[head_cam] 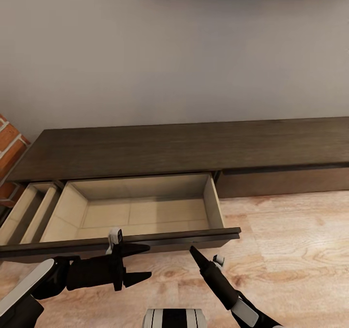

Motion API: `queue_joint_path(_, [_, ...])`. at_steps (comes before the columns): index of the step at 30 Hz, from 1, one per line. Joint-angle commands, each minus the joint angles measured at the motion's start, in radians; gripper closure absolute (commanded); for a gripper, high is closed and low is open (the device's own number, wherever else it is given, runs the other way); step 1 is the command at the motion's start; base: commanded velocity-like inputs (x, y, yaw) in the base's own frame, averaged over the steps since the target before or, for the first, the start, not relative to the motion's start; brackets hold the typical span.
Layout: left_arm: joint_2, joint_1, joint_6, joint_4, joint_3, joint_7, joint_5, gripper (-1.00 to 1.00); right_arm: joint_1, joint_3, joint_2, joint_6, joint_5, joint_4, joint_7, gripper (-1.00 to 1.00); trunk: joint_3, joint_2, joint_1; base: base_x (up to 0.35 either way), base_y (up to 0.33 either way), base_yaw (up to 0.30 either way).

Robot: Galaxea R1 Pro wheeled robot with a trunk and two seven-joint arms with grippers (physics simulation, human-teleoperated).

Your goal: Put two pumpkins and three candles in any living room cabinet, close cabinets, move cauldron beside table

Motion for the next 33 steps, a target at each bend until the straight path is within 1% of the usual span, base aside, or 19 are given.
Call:
queue_joint_path(1, [0.001, -0.001, 0.000, 0.000, -0.001, 0.009, 0.011, -1.00, -0.001, 0.008, -0.001, -0.003, -0.009, 0.000, 0.002, -1.00, -0.001, 0.000, 0.000, 0.000, 0.000, 0.000])
queue_joint_path(10, [0.001, 0.001, 0.000, 0.001, 0.000, 0.009, 0.011, -1.00, -0.001, 0.011, -0.002, 0.008, -0.005, 0.001, -0.004, -1.00, -0.001, 0.000, 0.000, 0.000, 0.000, 0.000])
queue_joint_path(12, [0.001, 0.001, 0.000, 0.001, 0.000, 0.009, 0.012, -1.00, -0.001, 0.011, -0.003, 0.024, -0.005, 0.001, -0.003, -1.00, -0.001, 0.000, 0.000, 0.000, 0.000, 0.000])
queue_joint_path(16, [0.002, 0.003, 0.000, 0.003, 0.002, 0.009, 0.012, -1.00, -0.001, 0.012, -0.014, 0.069, -0.002, 0.005, -0.003, -1.00, -0.001, 0.000, 0.000, 0.000, 0.000, 0.000])
queue_joint_path(18, [0.002, 0.004, 0.000, 0.005, 0.003, 0.009, 0.015, -1.00, -0.001, 0.012, -0.019, 0.095, 0.019, 0.006, -0.004, -1.00, -0.001, 0.000, 0.000, 0.000, 0.000, 0.000])
queue_joint_path(19, [0.002, 0.005, 0.000, 0.005, 0.004, 0.009, 0.023, -1.00, -0.001, 0.012, -0.025, 0.113, 0.038, 0.007, -0.006, -1.00, -0.001, 0.000, 0.000, 0.000, 0.000, 0.000])
queue_joint_path(22, [0.006, 0.005, -0.001, 0.008, 0.005, 0.010, 0.067, -1.00, -0.001, 0.012, -0.043, 0.182, 0.097, 0.009, -0.008, -1.00, -0.001, 0.000, 0.000, 0.000, 0.000, 0.000])
queue_joint_path(24, [0.010, 0.005, -0.001, 0.009, 0.006, 0.010, 0.082, -1.00, -0.001, 0.012, -0.054, 0.226, 0.118, 0.011, -0.009, -1.00, 0.003, 0.007, -0.004, 0.000, 0.000, 0.000])
queue_joint_path(29, [0.013, 0.005, -0.001, 0.010, 0.006, 0.010, 0.092, -1.00, -0.001, 0.013, -0.116, 0.307, 0.131, 0.013, -0.009, -1.00, 0.018, 0.042, -0.023, 0.000, 0.000, 0.000])
queue_joint_path(30, [0.013, 0.005, -0.001, 0.010, 0.006, 0.010, 0.093, -1.00, -0.001, 0.013, -0.120, 0.314, 0.131, 0.014, -0.009, -1.00, 0.021, 0.049, -0.027, 0.000, 0.000, 0.000])
queue_joint_path(31, [0.013, 0.005, -0.001, 0.010, 0.006, 0.010, 0.093, -1.00, -0.001, 0.013, -0.130, 0.326, 0.131, 0.014, -0.008, -1.00, 0.024, 0.056, -0.031, 0.000, 0.000, 0.000])
queue_joint_path(32, [0.013, 0.005, -0.001, 0.011, 0.006, 0.010, 0.093, -1.00, -0.001, 0.013, -0.145, 0.335, 0.132, 0.015, -0.007, -1.00, 0.028, 0.063, -0.035, 0.000, 0.000, 0.000])
queue_joint_path(33, [0.013, 0.005, -0.001, 0.011, 0.006, 0.010, 0.093, -1.00, -0.001, 0.013, -0.153, 0.338, 0.132, 0.015, -0.007, -1.00, 0.031, 0.070, -0.038, 0.000, 0.000, 0.000])
